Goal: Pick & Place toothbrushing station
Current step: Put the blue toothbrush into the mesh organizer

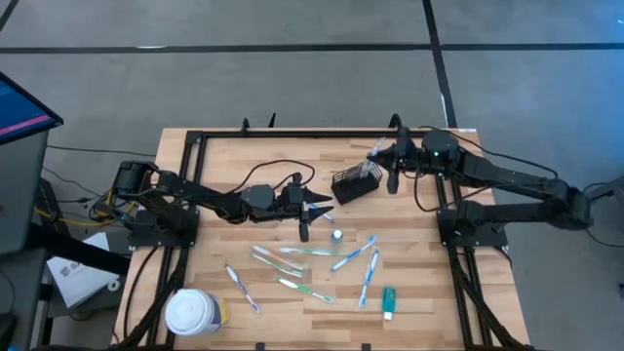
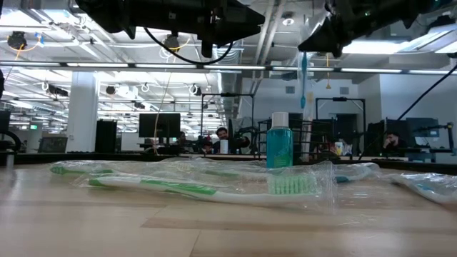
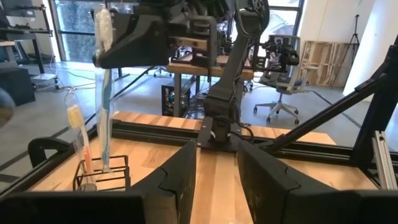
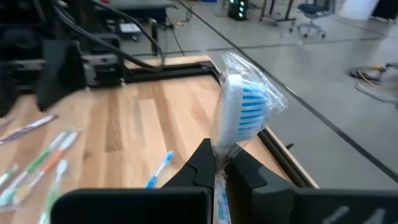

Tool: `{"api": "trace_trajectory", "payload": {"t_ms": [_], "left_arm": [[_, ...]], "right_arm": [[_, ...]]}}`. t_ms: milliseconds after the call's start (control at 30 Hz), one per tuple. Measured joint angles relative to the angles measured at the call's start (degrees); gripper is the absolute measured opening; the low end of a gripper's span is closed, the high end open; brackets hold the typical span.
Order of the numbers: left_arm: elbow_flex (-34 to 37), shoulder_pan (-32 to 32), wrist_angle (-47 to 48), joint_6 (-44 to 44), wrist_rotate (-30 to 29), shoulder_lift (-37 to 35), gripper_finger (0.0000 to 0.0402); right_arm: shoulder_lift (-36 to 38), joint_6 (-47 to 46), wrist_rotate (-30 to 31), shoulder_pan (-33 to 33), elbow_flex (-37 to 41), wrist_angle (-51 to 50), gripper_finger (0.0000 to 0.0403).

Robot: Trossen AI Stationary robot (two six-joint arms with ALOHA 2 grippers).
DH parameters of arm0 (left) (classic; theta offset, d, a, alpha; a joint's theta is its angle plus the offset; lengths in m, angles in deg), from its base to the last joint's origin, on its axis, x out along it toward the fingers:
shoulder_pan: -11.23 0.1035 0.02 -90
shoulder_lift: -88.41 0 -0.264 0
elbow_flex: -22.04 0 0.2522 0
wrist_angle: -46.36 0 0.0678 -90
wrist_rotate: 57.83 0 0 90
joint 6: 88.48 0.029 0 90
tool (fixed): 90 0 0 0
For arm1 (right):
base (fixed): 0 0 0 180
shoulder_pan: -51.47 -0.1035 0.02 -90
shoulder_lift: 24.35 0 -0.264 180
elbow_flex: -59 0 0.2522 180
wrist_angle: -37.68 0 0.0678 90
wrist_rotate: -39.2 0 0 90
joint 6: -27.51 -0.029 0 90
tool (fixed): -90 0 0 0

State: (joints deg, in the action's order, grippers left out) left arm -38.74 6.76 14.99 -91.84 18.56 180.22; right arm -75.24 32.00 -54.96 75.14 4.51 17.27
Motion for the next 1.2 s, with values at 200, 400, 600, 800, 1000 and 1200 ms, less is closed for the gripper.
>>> {"api": "trace_trajectory", "payload": {"t_ms": [200,400,600,800,1000,1200], "left_arm": [[0.0,0.0,0.2,0.0,0.0,0.0,0.0110],[0.0,0.0,0.6,-0.1,0.0,0.0,0.0110],[0.0,0.0,1.0,-0.1,0.0,0.0,0.0110],[0.0,0.0,1.4,-0.1,0.0,0.0,0.0110],[0.0,0.0,1.4,-0.1,0.0,0.0,0.0110],[0.0,0.0,1.4,0.0,0.0,0.0,0.0110]], "right_arm": [[0.3,0.3,-0.1,2.7,0.0,-2.1,0.0005],[0.4,1.1,-0.3,4.1,0.0,-3.6,0.0005],[0.8,1.2,-0.5,5.9,2.3,-2.1,0.0005],[2.7,1.1,-0.9,6.7,4.8,0.0,0.0005],[5.8,0.3,-1.9,8.1,8.1,0.3,0.0005],[7.2,-0.9,-2.8,9.3,12.0,4.1,0.0005]]}}
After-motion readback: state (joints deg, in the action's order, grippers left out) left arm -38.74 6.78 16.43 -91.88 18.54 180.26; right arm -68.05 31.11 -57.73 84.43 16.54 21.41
